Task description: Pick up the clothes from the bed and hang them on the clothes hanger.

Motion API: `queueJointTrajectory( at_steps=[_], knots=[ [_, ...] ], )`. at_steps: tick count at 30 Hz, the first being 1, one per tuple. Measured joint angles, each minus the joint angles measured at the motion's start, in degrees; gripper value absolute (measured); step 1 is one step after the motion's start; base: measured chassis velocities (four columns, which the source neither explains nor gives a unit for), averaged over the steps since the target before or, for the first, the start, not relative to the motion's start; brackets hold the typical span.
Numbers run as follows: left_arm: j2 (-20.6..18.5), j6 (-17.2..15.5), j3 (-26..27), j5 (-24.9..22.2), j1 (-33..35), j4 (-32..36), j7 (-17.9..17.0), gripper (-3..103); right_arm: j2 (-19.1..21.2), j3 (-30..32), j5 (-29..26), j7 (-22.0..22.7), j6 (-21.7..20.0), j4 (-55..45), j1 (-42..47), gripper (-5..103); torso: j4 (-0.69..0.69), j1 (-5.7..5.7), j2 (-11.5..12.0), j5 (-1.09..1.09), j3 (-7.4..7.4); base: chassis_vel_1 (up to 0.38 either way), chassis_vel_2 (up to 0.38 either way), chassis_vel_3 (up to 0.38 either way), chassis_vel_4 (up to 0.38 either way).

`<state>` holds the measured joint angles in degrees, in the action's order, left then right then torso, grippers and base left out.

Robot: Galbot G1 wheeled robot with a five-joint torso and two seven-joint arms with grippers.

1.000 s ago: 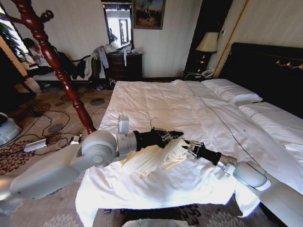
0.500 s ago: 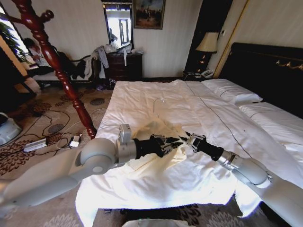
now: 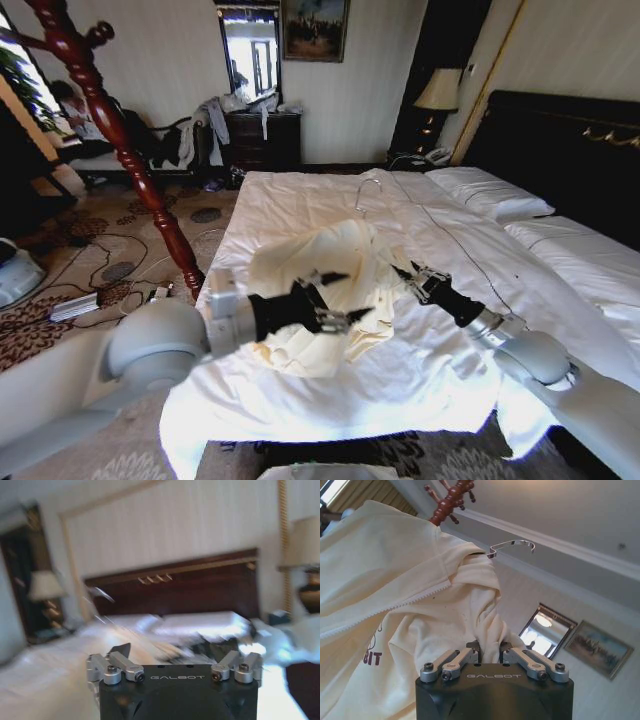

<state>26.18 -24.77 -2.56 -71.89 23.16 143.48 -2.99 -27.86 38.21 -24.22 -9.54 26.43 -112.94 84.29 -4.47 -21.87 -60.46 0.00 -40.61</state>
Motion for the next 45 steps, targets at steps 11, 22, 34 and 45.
queueJointTrajectory(
  at_steps=[11, 22, 34, 45],
  knots=[
    [-7.7, -1.8, 2.1, -2.8, 1.4, -1.3, -0.8, 100, -1.9, 0.6, 13.8, -0.7, 5.4, -1.5, 0.3, 16, 0.00, 0.00, 0.0, -0.01, 0.00, 0.000, 0.000, 0.000, 0.000],
    [-3.3, -6.9, -7.0, -7.6, 0.7, -4.9, -4.2, 100, -3.3, 1.2, 17.4, -1.4, 8.3, -2.2, 0.0, 16, 0.00, 0.00, 0.0, 0.00, 0.00, 0.000, 0.000, 0.000, 0.000],
    [0.9, -7.3, -14.1, -6.8, -0.2, -8.4, -2.2, 76, -3.4, 0.5, 18.1, -2.7, 9.2, -2.0, -0.5, 16, 0.02, 0.00, 0.0, 0.00, -0.01, 0.000, 0.000, 0.000, 0.000],
    [2.1, -6.0, -15.6, -4.6, -0.8, -11.0, 2.3, 38, -2.9, 0.3, 14.7, -3.4, 9.4, -2.0, -0.6, 9, 0.01, 0.00, 0.0, -0.01, 0.00, 0.000, 0.000, 0.000, 0.000]
  ],
)
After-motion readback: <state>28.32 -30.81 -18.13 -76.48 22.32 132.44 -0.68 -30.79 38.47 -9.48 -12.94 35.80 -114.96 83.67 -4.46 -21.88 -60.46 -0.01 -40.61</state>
